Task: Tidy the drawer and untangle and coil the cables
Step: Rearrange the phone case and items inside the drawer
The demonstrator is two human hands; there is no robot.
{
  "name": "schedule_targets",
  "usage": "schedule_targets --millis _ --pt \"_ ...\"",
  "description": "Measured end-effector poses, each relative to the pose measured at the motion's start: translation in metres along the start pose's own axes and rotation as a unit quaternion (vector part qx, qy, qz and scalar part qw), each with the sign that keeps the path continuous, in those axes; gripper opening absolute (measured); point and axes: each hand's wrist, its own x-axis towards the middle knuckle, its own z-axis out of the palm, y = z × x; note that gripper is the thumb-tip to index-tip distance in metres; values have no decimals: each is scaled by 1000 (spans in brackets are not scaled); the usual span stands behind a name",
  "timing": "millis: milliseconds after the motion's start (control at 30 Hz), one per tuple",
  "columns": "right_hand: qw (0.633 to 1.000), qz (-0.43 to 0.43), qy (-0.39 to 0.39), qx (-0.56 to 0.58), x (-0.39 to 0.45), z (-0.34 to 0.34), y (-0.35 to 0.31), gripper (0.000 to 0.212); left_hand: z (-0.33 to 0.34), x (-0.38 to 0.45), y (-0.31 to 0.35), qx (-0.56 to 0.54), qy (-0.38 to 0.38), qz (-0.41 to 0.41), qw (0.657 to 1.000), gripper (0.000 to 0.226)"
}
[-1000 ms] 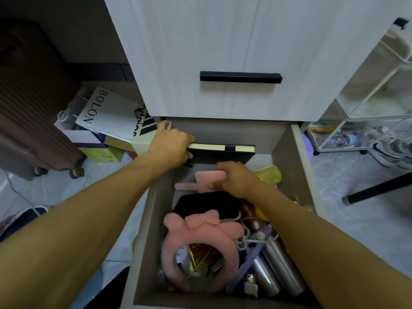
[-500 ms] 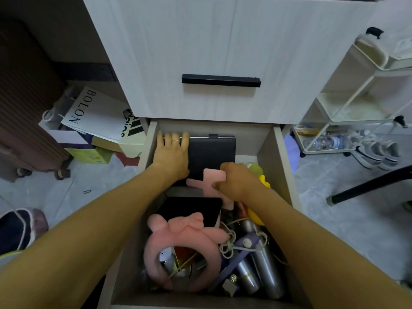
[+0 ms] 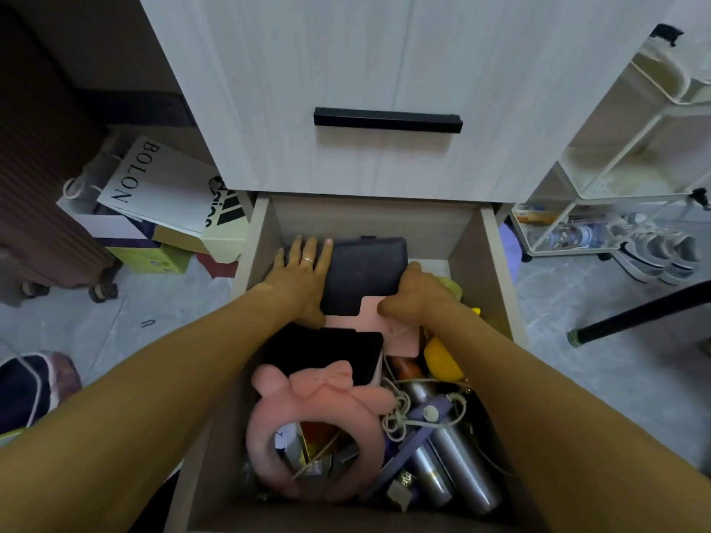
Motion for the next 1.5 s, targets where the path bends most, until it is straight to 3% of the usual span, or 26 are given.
schedule_targets --millis 200,367,567,700,800,933,1067,1167,1267,1367,1433,1500 --pt "993 -2 -86 -85 -5 -4 -3 46 2 6 7 18 -118 16 993 123" --pt "991 -18 -87 -98 -1 -3 -2 40 3 9 6 14 -104 5 994 119" --pt "990 -49 -44 -126 2 1 6 43 10 0 13 -54 -74 -39 995 97" --pt "992 -67 -24 -109 -8 0 10 40 6 -8 6 -87 -61 -22 994 86" --pt "993 -99 -18 -55 -23 -2 13 37 -4 -23 2 -183 -49 18 982 63" --pt "976 -156 79 126 -38 -5 13 23 -8 -49 8 -344 29 78 935 20" --pt "950 -158 110 246 -46 -9 18 21 -13 -58 15 -339 135 69 928 37" --pt "930 -149 128 309 -46 -10 20 16 -21 -58 14 -341 210 38 915 22" --pt "923 -108 162 331 -41 -13 17 26 -27 -55 13 -401 222 -61 887 16" --pt "938 -76 160 297 -37 -14 16 47 -30 -57 16 -555 178 -138 801 10" --pt "940 -84 131 302 -40 -12 16 50 -33 -66 19 -630 144 -145 749 9" --pt "940 -108 113 303 -44 -8 17 51 -36 -77 22 -672 119 -116 722 10"
